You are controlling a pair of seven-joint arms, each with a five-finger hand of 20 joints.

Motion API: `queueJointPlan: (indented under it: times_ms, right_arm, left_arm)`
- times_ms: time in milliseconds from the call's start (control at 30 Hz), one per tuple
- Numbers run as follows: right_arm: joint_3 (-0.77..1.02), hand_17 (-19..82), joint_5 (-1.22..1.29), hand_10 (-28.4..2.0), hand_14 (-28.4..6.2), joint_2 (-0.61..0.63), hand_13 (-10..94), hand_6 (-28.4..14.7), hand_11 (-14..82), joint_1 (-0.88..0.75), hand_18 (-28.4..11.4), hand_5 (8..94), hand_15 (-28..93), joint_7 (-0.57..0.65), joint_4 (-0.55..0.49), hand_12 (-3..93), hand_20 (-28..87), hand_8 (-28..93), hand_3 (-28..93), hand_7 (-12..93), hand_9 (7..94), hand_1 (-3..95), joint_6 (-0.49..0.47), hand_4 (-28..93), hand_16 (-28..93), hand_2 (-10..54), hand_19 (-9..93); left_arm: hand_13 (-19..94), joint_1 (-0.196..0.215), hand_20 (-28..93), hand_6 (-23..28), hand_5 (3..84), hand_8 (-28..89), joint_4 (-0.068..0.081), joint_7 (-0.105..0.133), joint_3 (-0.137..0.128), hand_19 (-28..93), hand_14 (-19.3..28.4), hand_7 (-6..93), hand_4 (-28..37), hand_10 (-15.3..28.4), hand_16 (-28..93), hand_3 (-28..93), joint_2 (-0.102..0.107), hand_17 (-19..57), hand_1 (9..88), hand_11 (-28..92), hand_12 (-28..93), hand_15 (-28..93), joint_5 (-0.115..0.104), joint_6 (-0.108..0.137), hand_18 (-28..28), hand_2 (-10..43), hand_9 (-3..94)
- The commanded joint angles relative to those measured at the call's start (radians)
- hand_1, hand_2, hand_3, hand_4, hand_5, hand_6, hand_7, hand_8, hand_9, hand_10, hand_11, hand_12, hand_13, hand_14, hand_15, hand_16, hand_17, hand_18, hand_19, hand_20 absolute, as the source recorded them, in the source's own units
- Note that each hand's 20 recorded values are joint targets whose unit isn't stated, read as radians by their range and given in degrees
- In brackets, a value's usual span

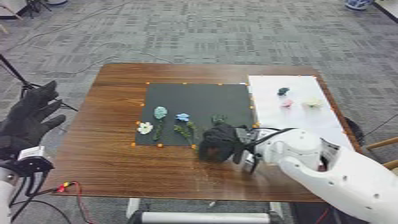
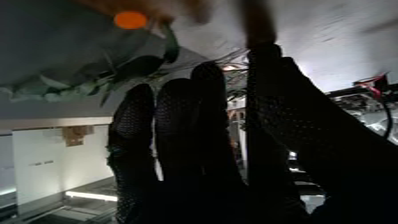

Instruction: Arrange flowers

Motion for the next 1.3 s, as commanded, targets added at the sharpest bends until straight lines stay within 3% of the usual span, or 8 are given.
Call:
queueJointPlan:
  times_ms: [33,933,1300]
  right_arm:
    - [0.002,20,-0.037,-13.1,-12.7,-0.038,42,6.8,52.7,0.032,-19.3,52.4,78,0.004,0.037,47.8,56,-20,93,30,39.9,35.5,-0.013,-22,46,-1.4,75]
    - [0.028,20,-0.06,-13.5,-13.4,-0.125,43,6.9,54.8,0.033,-19.6,52.3,81,0.028,0.059,43.8,56,-19,93,29,40.8,31.9,-0.041,-22,40,-1.4,75]
    - [0.04,20,-0.078,-13.5,-13.3,-0.048,43,6.7,54.9,0.035,-19.7,52.0,80,0.049,0.03,43.3,56,-19,93,29,41.0,31.9,-0.035,-21,40,-2.2,76]
  left_arm:
    - [1,-0.001,11,1.2,17.1,-8,-0.007,-0.003,-0.003,31,10.5,18.8,-28.3,7.6,-4,45,-0.005,-14.1,30.1,17,21,33,0.0,-0.011,18.9,-4.2,9.8]
    - [1,-0.003,10,1.2,17.1,-8,-0.004,-0.005,-0.005,31,10.5,18.7,-28.3,7.7,-4,45,-0.007,-14.1,30.2,17,21,33,-0.003,-0.021,18.9,-4.2,9.8]
    - [1,0.004,10,1.1,17.1,-8,-0.007,-0.004,-0.01,31,10.5,18.9,-28.3,7.7,-4,45,-0.009,-14.2,30.1,17,21,33,-0.004,-0.016,19.0,-4.2,9.8]
